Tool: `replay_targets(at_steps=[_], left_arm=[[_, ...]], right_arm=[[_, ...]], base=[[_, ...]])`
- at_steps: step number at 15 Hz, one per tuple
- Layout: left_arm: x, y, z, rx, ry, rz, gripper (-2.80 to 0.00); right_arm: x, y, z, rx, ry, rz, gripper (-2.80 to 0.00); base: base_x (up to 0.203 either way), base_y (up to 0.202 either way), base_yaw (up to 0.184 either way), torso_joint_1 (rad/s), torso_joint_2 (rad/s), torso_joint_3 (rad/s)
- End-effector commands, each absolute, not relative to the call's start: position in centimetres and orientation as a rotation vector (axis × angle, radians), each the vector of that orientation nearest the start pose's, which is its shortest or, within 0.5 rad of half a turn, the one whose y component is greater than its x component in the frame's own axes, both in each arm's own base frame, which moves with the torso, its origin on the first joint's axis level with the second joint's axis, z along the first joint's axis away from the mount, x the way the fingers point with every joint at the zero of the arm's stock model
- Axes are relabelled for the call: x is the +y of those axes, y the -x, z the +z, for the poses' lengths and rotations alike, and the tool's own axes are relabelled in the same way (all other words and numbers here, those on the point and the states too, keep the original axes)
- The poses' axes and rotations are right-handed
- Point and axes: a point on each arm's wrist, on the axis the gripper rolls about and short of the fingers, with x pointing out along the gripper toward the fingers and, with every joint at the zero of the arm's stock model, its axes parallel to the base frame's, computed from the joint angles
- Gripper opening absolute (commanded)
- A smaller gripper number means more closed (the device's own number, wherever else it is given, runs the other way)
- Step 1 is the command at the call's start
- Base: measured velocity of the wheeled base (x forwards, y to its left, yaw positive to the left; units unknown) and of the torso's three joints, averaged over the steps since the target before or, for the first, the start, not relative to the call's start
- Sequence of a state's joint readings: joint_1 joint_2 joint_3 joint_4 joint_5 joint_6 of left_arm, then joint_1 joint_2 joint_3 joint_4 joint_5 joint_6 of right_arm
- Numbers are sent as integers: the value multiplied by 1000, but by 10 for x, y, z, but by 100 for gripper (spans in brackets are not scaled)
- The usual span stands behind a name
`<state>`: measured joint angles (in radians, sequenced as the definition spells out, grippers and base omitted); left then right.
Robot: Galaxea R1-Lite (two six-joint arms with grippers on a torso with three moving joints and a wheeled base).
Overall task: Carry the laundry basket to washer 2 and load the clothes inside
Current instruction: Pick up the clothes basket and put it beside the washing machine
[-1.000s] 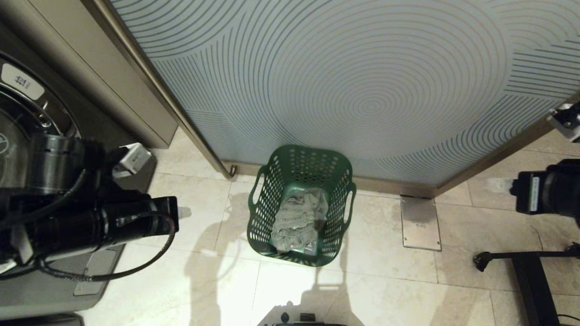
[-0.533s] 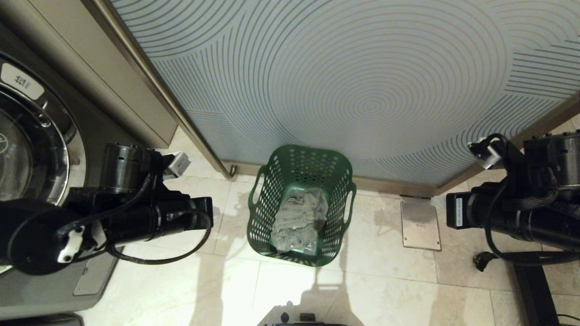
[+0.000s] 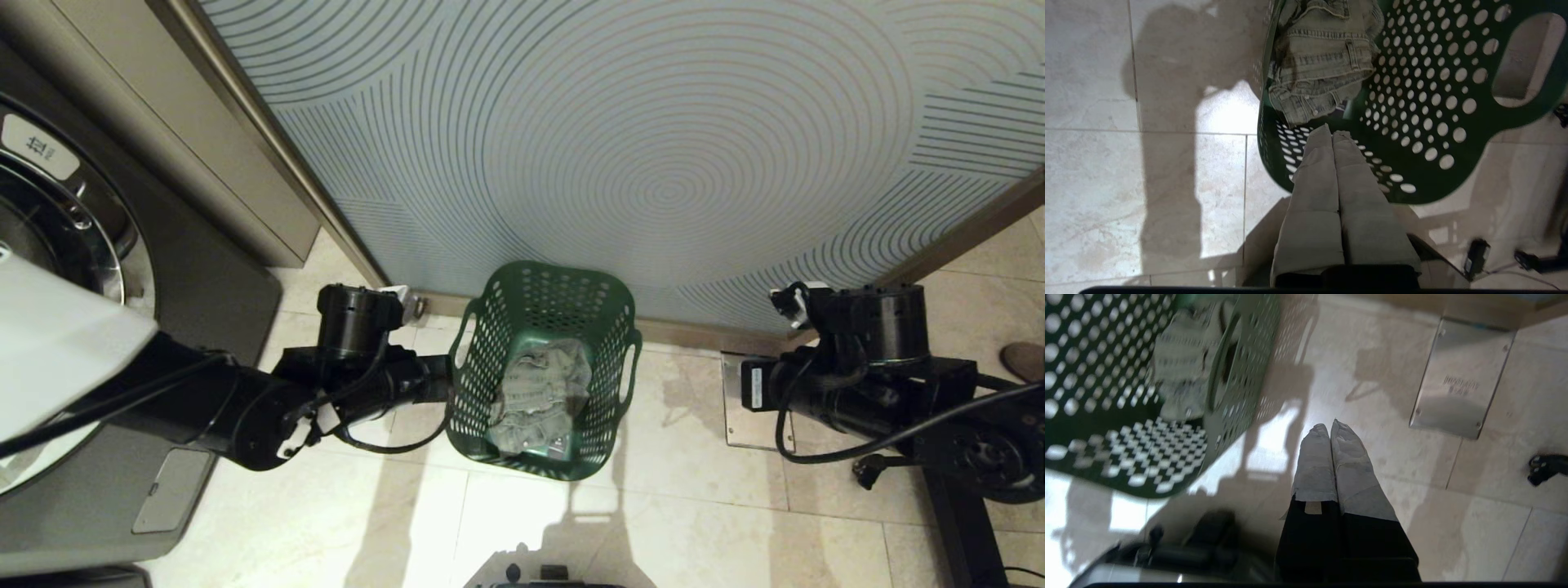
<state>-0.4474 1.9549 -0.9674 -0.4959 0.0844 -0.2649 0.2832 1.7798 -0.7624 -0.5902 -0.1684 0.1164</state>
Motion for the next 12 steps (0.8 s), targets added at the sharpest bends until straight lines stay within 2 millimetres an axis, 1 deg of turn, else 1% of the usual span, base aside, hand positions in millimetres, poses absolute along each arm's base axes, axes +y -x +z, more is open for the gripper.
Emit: replay_targets(at_steps=[1,2,3,5,6,7,9,12], left_arm=[[-168,-340,105,534,109,-268,-280],[-172,-346,104,508,109,-247,-280],[-174,-350,105,486,112,-239,-280],[-175,-354,108,469,116,-234,-280],[-176,-356,106,471,113,-231,-280],[-176,-358,104,471,111,-229,-280],[-179,-365,104,452,109,-197,-280],[-182,-373,110,416,114,-182,-280]], right_arm=[[88,-316,122,424,-15,61,-280],[89,-323,118,398,-18,44,-280],[92,-328,120,374,-24,43,-280],[97,-334,122,358,-31,54,-280],[100,-338,120,359,-32,62,-280],[102,-340,117,363,-36,84,-280],[107,-343,118,325,-54,160,-280],[108,-344,119,303,-57,189,-280]], base=[[0,0,0,0,0,0],[0,0,0,0,0,0],[0,0,0,0,0,0],[0,0,0,0,0,0],[0,0,0,0,0,0],[0,0,0,0,0,0],[0,0,0,0,0,0],[0,0,0,0,0,0]])
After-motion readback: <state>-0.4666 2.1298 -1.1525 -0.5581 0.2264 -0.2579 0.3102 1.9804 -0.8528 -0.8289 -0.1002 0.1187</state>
